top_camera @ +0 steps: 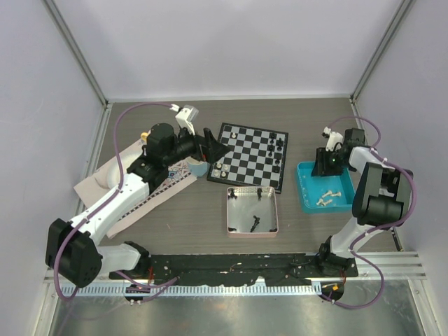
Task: Set up the chess pieces on the board
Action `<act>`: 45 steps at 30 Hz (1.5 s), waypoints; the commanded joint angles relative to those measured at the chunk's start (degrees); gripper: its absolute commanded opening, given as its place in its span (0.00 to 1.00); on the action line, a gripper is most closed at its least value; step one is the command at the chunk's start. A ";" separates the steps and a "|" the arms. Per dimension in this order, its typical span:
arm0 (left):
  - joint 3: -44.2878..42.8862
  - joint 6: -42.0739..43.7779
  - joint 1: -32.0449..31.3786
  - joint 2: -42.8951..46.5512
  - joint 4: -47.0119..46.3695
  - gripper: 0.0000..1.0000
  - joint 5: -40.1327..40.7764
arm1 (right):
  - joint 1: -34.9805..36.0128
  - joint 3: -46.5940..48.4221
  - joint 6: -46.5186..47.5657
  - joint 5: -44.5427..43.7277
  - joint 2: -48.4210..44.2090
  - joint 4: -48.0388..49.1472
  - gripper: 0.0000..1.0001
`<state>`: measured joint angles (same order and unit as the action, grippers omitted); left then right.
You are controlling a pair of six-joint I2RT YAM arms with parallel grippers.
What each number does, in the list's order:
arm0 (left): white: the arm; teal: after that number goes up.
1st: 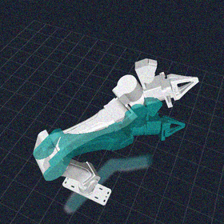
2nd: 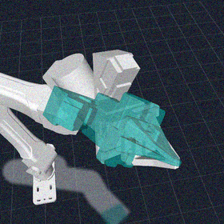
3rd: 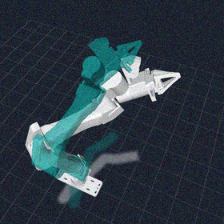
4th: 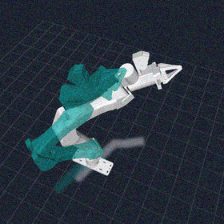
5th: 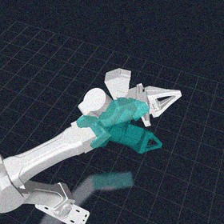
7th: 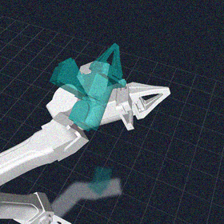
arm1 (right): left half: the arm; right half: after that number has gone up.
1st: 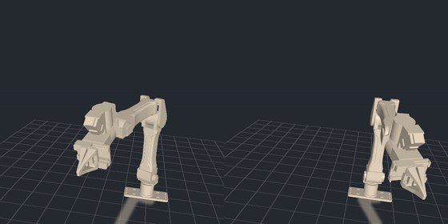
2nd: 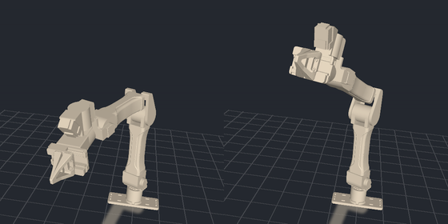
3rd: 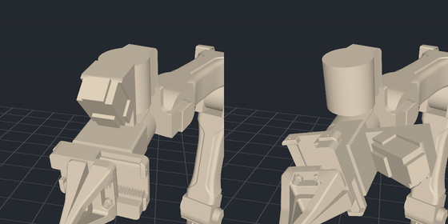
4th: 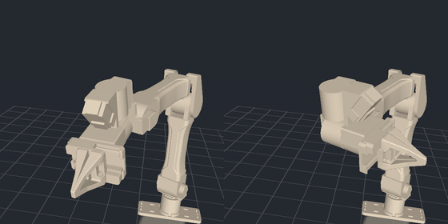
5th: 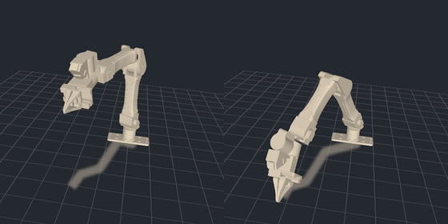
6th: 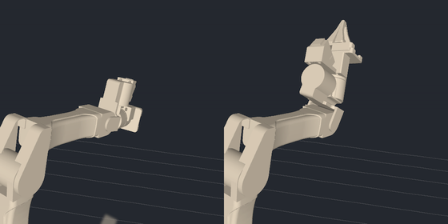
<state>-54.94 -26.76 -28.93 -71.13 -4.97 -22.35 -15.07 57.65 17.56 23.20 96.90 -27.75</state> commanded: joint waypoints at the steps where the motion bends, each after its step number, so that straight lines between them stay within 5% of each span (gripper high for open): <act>1: 0.27 -0.66 -0.08 0.29 -3.29 1.00 -0.77 | 1.62 0.01 -0.69 -1.92 0.39 4.71 0.46; 18: 0.44 -2.76 -0.08 0.56 -3.46 1.00 -2.00 | 2.94 -3.59 1.69 -5.53 -1.36 4.98 0.34; 26: -0.08 -5.84 -0.08 0.21 -4.52 1.00 -6.12 | 2.94 -3.59 3.18 -3.95 -2.77 3.76 0.11; 45: -1.57 -24.65 -1.21 -8.49 -15.51 0.99 -22.04 | 2.59 -6.23 18.03 3.42 -24.91 -13.90 0.05</act>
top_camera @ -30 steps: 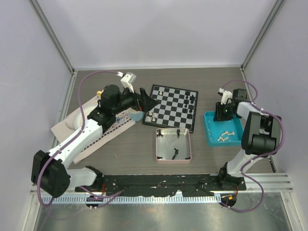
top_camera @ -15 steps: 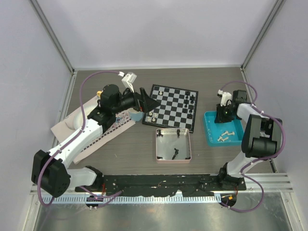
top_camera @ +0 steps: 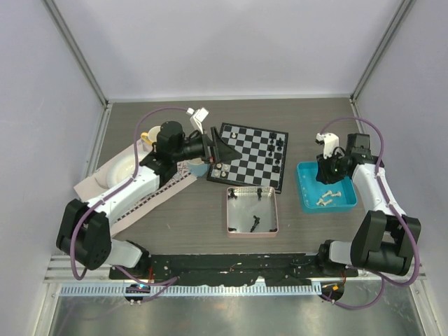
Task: Set up the chess pieces on the board
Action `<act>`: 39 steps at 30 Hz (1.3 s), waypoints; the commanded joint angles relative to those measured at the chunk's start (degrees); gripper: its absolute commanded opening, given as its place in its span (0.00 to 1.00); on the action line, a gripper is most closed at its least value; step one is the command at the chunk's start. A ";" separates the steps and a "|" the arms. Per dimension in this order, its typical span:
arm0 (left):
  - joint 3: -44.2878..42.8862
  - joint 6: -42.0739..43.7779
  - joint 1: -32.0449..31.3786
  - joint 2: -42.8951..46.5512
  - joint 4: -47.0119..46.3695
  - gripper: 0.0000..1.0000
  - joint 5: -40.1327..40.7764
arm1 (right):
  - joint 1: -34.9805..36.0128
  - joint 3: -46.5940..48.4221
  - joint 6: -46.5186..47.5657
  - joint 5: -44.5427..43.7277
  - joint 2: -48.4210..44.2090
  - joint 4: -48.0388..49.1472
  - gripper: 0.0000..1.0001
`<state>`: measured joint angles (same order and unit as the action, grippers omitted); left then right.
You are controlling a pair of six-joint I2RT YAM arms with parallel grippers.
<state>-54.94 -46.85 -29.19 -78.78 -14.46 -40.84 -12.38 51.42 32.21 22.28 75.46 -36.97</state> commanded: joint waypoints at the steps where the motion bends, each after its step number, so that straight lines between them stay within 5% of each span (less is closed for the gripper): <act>1: -1.66 -4.74 -1.13 -1.37 -6.02 0.99 -3.46 | -0.10 0.26 3.56 5.13 -3.91 -5.21 0.05; 39: -6.50 -13.26 -9.83 -13.50 -13.40 0.99 -0.82 | 11.94 5.44 2.68 30.27 -6.29 -11.98 0.05</act>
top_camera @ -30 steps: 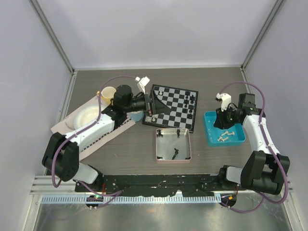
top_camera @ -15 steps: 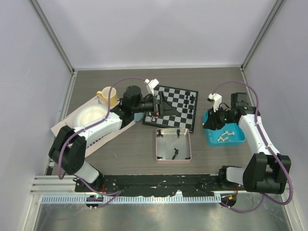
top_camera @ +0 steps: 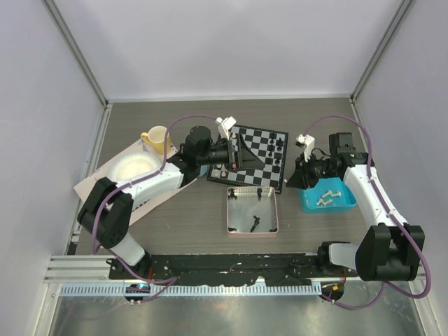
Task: Set up the chess pieces on the board
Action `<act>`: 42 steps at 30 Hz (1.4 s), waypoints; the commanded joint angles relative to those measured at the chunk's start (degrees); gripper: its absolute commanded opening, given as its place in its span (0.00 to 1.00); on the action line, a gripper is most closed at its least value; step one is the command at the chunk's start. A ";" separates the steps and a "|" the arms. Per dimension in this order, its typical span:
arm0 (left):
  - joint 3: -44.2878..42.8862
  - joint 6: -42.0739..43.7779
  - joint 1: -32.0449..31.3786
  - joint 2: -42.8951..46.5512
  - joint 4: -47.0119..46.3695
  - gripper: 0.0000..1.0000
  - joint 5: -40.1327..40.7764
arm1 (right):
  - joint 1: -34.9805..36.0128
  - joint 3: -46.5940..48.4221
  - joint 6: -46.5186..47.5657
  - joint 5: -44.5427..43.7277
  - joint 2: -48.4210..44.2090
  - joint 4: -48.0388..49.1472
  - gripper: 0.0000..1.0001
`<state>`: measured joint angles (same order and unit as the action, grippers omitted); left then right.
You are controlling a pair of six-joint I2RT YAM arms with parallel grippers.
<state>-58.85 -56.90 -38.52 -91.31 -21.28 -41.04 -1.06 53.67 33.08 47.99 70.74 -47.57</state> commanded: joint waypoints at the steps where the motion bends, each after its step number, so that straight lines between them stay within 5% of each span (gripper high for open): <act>1: -2.93 -3.82 -0.50 -1.50 -7.98 0.99 -0.71 | 0.71 3.46 2.07 5.09 -1.40 -1.73 0.05; 21: -9.08 -4.44 -4.63 -10.90 -6.06 0.80 -3.43 | 2.63 8.91 8.14 15.12 -0.60 -8.50 0.05; 31: -10.93 -4.62 -5.77 -13.72 -8.87 0.55 -7.48 | 2.99 8.91 9.11 16.00 -0.52 -9.30 0.06; 42: -10.58 -6.11 -5.77 -14.16 -10.62 0.43 -10.29 | 3.08 9.08 8.84 15.82 -0.43 -8.85 0.06</act>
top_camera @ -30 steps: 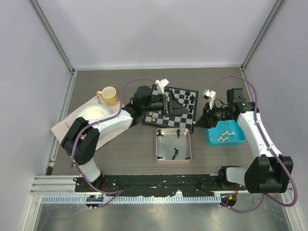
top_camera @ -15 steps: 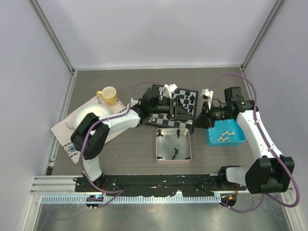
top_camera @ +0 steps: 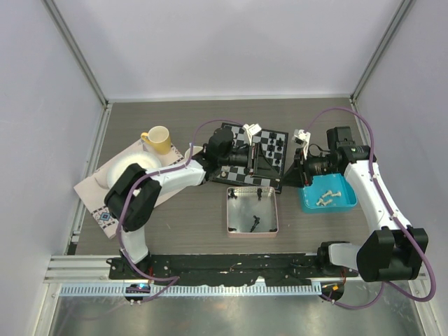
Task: Set up the chess pieces on the board
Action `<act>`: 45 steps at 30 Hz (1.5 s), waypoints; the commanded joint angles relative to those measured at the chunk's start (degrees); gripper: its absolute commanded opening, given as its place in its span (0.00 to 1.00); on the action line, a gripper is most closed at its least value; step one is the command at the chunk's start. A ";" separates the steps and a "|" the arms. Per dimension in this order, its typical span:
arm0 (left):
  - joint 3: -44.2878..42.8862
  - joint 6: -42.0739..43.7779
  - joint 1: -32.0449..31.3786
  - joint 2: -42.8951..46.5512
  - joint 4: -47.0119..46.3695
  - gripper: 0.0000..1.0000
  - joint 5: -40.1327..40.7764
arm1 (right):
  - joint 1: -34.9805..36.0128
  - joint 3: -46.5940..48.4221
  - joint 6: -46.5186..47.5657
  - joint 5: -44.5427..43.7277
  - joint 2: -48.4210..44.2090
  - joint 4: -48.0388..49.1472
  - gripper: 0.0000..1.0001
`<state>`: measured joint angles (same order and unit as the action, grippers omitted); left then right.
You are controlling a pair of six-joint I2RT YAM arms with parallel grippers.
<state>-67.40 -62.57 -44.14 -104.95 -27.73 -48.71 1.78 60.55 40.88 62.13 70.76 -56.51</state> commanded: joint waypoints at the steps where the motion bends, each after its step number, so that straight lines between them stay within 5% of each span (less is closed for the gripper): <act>1: -2.12 -0.80 -0.33 -0.61 -4.35 0.40 -2.79 | 0.15 2.20 0.95 1.68 -0.54 0.35 0.06; 15: -2.92 -1.24 -1.12 -1.75 -4.79 0.30 -3.94 | 0.15 1.76 0.34 1.94 -0.62 0.88 0.06; 24: -3.09 -1.16 -1.04 -1.49 -4.88 0.01 -3.06 | 0.15 1.23 0.25 1.77 -1.06 0.79 0.09; 28: -3.09 0.51 -0.95 -0.96 -3.13 0.00 -2.18 | 0.24 1.23 0.16 0.98 -1.06 0.70 0.25; 31: -2.92 2.62 0.02 0.61 0.47 0.00 -0.60 | 0.15 1.58 0.25 -2.08 -1.15 0.00 0.49; 37: -3.44 13.85 5.02 6.06 15.74 0.00 5.81 | -3.79 1.76 2.53 -5.79 -1.77 -0.88 0.60; 45: -15.46 38.09 10.21 6.34 52.39 0.00 25.47 | -11.97 1.32 0.70 -7.63 -0.54 3.58 0.60</act>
<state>-76.47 -39.68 -35.03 -100.53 5.15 -35.40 -8.03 60.55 42.52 55.94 70.74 -57.01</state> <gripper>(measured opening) 0.024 0.602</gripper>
